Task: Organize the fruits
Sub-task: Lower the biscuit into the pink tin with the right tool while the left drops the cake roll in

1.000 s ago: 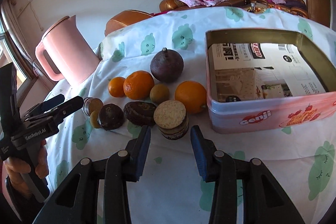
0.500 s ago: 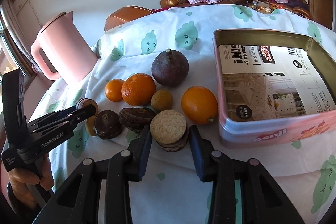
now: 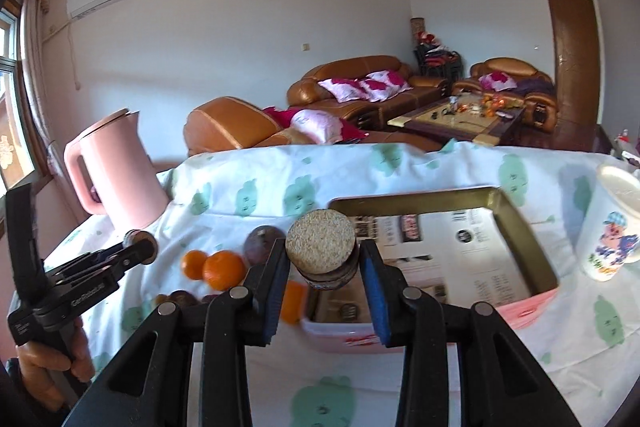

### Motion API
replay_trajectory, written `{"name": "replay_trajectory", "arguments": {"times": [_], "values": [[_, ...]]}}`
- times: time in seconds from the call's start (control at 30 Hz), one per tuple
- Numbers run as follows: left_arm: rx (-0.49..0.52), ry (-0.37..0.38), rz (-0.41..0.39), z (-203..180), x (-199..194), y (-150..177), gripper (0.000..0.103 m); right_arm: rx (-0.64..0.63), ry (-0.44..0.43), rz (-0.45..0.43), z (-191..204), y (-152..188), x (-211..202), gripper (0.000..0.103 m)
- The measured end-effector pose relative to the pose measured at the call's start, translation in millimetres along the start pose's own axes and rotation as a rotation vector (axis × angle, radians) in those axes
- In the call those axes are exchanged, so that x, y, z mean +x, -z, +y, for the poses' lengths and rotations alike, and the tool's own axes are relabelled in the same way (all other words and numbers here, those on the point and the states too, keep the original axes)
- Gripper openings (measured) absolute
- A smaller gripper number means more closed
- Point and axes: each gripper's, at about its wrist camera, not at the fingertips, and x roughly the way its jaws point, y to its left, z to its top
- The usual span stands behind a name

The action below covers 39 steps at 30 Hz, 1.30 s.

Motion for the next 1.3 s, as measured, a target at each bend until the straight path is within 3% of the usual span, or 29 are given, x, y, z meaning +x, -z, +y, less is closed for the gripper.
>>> {"name": "replay_trajectory", "arguments": {"times": [0.13,0.3,0.5,0.73,1.03,1.07,1.13,1.2,1.3], "values": [[0.057,0.076,0.015,-47.5,10.6,-5.1,0.032,0.004,0.088,0.022,-44.3,-1.6,3.1,0.038],[0.13,0.171,0.052,-117.6,33.5,-9.9,0.032,0.084,0.114,0.09,-90.8,2.4,13.7,0.038],[0.167,0.202,0.122,-176.8,64.7,-9.3,0.032,0.108,0.146,0.12,-116.8,4.2,17.6,0.038],[0.176,0.188,0.19,-199.4,88.9,-0.8,0.032,0.154,0.123,0.154,-133.0,6.5,23.6,0.038],[0.166,0.145,0.201,-197.2,92.2,0.9,0.034,0.148,0.114,0.148,-128.6,7.4,25.8,0.039],[0.163,0.138,0.198,-196.8,92.1,1.0,0.036,0.157,0.105,0.149,-129.3,7.3,25.9,0.039],[0.155,0.122,0.177,-195.5,89.3,0.6,0.062,0.179,0.072,0.147,-130.3,6.6,26.2,0.041],[0.149,0.107,0.138,-193.8,82.2,-0.3,0.083,0.199,0.053,0.125,-131.3,5.6,21.8,0.054],[0.168,0.102,0.068,-195.2,67.2,-0.5,0.098,0.21,0.041,0.072,-130.6,3.3,13.0,0.065]]}}
